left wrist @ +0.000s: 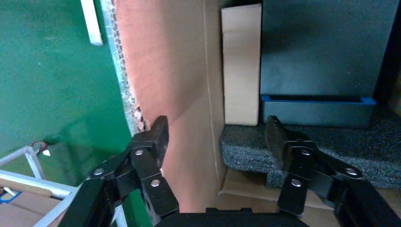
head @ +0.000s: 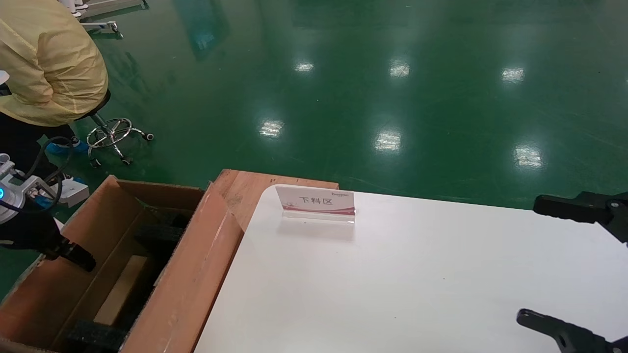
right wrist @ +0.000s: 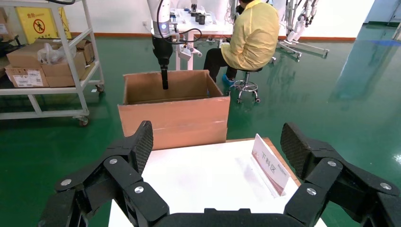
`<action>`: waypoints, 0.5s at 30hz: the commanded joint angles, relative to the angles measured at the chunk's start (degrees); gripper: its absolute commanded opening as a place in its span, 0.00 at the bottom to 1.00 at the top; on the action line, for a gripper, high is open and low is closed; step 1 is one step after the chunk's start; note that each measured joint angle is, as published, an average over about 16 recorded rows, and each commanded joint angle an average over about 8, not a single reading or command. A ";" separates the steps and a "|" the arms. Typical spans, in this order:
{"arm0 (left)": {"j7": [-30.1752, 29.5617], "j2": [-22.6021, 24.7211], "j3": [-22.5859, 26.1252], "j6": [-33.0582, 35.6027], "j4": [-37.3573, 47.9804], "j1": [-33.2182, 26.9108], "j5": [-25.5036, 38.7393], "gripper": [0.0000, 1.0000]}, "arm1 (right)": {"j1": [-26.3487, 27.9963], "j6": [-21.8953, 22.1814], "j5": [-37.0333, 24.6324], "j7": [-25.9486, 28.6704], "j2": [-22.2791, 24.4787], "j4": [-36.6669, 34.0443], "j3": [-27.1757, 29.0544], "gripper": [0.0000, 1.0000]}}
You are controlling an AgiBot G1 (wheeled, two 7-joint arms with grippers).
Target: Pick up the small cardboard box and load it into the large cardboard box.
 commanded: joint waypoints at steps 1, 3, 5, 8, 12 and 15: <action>-0.11 -0.04 0.02 0.02 0.04 0.10 0.00 1.00 | 0.00 0.00 0.00 0.00 0.00 0.00 0.00 1.00; 0.25 0.23 0.01 -0.02 -0.26 -0.29 0.12 1.00 | 0.00 0.00 0.00 0.00 0.00 -0.01 0.00 1.00; 0.83 0.56 -0.05 -0.20 -0.75 -0.93 0.29 1.00 | 0.01 0.00 0.01 -0.01 0.00 -0.02 -0.01 1.00; 2.07 0.99 -0.21 -0.68 -1.99 -2.50 0.64 1.00 | 0.02 -0.01 0.01 -0.02 0.00 -0.03 -0.02 1.00; 4.04 1.03 -0.59 -1.85 -4.79 -5.50 1.21 1.00 | 0.02 -0.01 0.01 -0.02 0.00 -0.04 -0.03 1.00; 6.01 0.46 -1.16 -3.22 -8.44 -8.64 1.66 1.00 | 0.03 -0.01 0.02 -0.03 0.00 -0.04 -0.04 1.00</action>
